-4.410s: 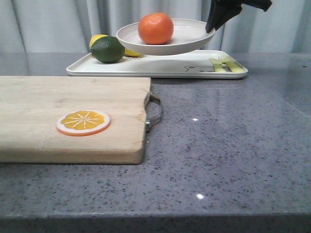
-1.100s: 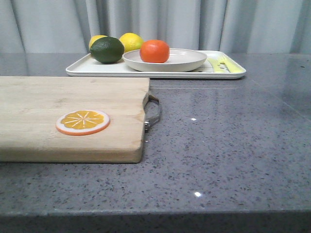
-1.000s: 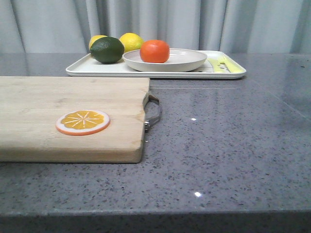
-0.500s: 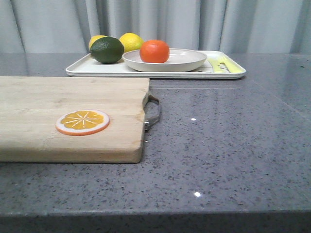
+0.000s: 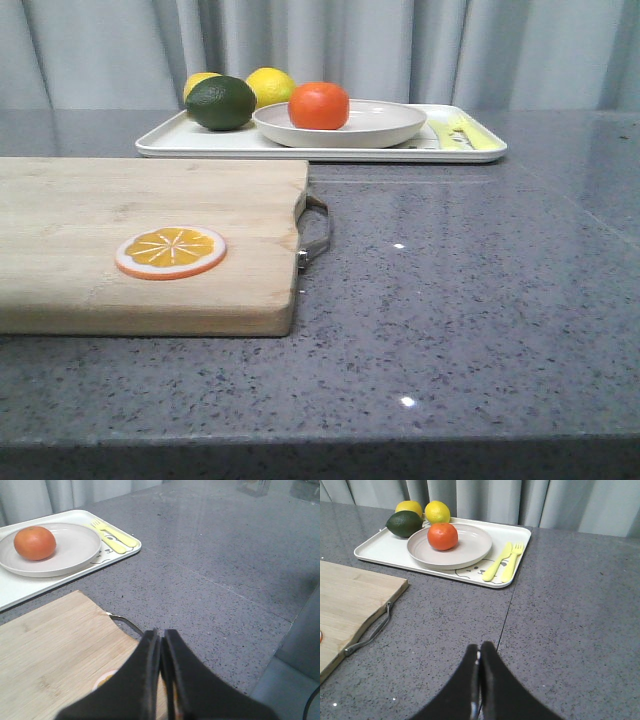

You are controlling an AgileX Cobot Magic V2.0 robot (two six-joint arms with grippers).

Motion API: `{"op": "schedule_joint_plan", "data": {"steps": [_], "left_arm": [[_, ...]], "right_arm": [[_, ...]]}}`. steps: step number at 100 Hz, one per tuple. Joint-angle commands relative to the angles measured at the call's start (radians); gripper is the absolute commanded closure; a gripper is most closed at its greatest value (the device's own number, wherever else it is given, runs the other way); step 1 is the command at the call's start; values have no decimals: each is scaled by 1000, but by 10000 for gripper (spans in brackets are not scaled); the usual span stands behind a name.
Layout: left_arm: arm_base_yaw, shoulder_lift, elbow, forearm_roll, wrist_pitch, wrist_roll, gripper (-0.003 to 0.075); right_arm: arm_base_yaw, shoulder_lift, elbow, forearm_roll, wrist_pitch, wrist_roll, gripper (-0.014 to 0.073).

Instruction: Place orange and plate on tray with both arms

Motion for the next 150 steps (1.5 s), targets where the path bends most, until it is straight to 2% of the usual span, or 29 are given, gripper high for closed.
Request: {"op": "schedule_joint_plan", "data": {"steps": [1, 97, 119, 150], "left_arm": [[2, 1, -26, -10, -80, 3, 741], [9, 1, -26, 4, -82, 3, 741], [153, -15, -17, 31, -93, 3, 741], [384, -213, 198, 60, -362, 3, 741]], "right_arm": [[-1, 5, -22, -11, -85, -6, 670], [-1, 5, -22, -11, -85, -6, 670], [-1, 5, -22, -11, -85, -6, 670], [-1, 5, -22, -11, -85, -6, 670]]}}
